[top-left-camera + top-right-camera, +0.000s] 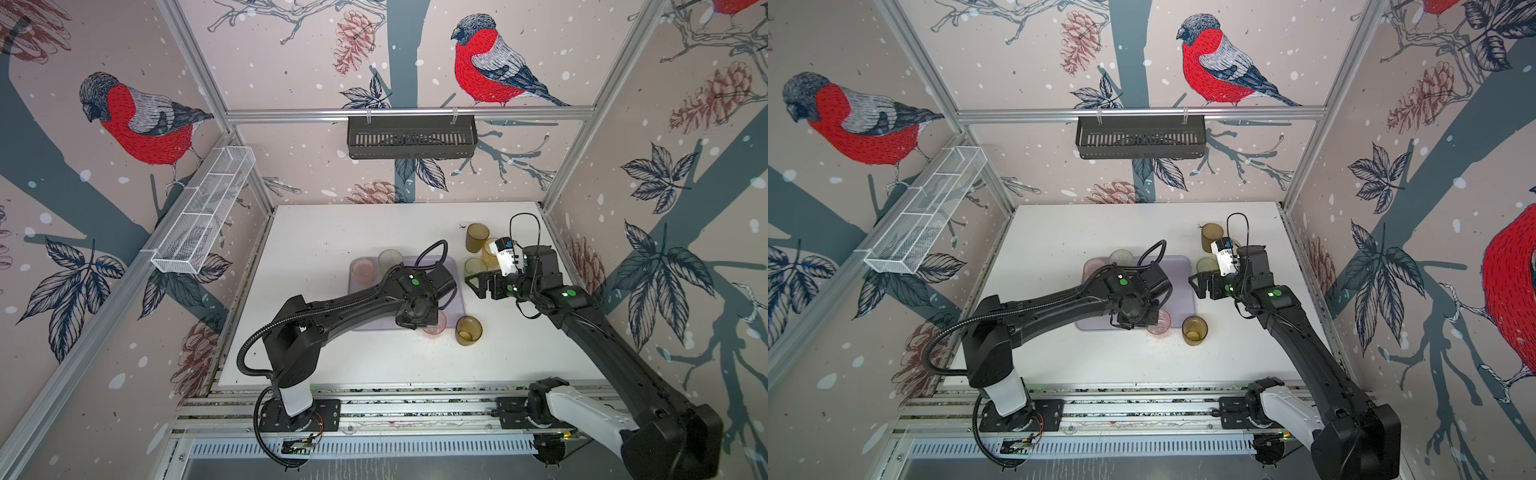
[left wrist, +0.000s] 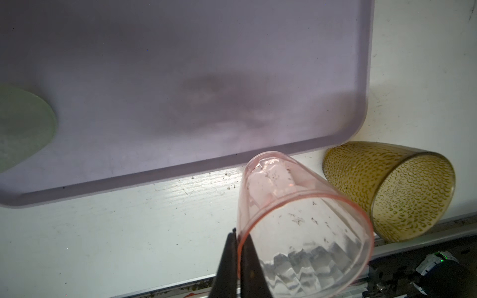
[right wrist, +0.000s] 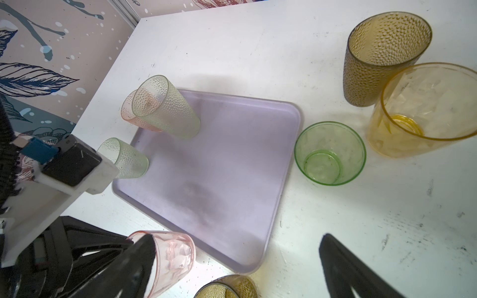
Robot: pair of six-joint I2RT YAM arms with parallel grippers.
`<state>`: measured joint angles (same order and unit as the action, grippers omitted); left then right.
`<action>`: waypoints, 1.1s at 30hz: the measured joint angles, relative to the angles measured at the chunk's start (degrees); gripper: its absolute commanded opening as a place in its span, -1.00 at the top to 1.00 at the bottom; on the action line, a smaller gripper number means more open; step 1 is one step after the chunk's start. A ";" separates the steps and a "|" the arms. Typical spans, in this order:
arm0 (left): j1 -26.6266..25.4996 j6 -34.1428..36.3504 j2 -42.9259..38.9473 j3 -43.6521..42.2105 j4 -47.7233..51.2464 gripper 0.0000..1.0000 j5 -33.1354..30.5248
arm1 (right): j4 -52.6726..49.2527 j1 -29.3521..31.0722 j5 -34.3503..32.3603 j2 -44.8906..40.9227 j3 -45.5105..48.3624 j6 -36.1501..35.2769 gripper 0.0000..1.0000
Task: Place the glasses into the tray
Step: 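Lift the pink cup with the left gripper and carry it over the tray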
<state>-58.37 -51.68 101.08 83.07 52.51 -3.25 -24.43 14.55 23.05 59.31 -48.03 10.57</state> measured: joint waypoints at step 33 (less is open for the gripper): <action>9.07 4.13 -2.80 2.49 6.51 0.99 -6.49 | -1.14 2.67 -0.31 1.46 -2.27 -1.73 -0.99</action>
<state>-49.30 -47.55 98.28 85.56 59.02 -9.74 -25.56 17.21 22.74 60.77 -50.30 8.84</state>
